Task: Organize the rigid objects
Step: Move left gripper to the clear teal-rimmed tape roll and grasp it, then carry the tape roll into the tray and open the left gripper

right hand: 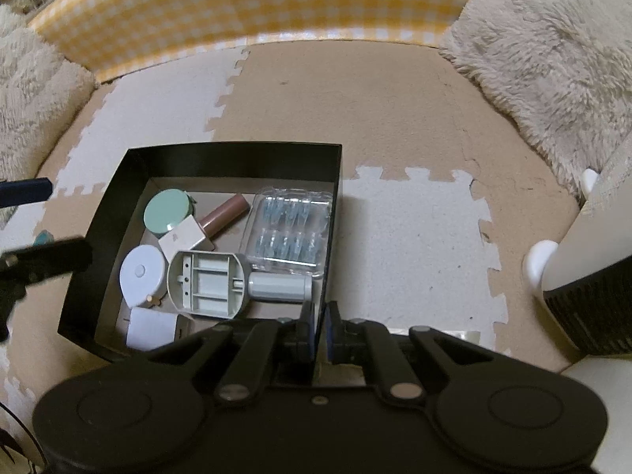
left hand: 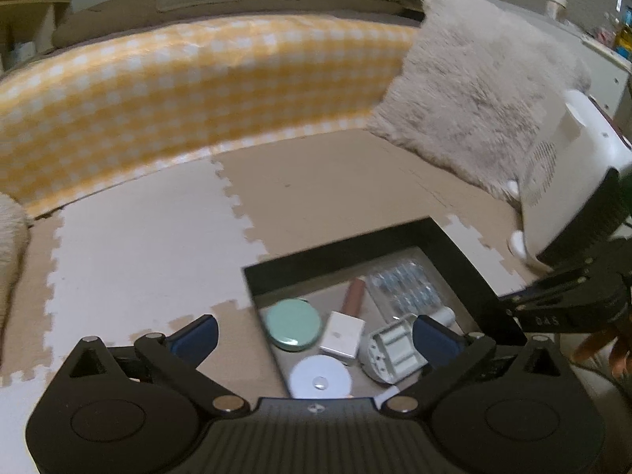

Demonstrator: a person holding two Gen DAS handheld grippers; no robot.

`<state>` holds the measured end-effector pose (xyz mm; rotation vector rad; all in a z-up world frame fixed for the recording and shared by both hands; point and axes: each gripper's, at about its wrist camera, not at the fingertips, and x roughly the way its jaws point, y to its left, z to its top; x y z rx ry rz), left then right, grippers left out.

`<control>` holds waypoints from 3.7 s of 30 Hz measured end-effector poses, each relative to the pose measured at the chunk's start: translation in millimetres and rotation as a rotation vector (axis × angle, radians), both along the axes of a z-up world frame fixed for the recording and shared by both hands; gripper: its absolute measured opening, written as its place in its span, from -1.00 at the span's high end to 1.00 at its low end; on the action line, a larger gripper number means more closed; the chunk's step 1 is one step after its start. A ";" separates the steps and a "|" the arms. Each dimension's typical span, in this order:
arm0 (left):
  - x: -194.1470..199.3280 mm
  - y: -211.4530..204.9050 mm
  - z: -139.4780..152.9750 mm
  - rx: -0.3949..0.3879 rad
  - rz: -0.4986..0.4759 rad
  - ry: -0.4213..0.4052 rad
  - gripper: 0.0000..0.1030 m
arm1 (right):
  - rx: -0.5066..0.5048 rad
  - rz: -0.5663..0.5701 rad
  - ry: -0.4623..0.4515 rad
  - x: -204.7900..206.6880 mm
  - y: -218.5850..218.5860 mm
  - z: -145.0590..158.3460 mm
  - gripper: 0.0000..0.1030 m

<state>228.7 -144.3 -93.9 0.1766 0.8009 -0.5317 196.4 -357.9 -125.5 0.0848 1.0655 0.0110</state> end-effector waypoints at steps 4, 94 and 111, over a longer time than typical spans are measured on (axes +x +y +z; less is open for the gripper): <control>3.6 16.4 6.7 -0.014 0.054 -0.022 -1.00 | 0.016 -0.010 0.015 0.2 -1.1 -1.4 0.89; -20.1 12.9 -14.5 -0.067 -0.017 0.001 0.14 | -0.011 0.020 0.115 -1.8 6.2 -14.9 0.86; -27.4 -11.0 -32.8 -0.025 -0.083 0.002 -0.79 | -0.018 0.025 0.115 -1.5 7.2 -14.4 0.86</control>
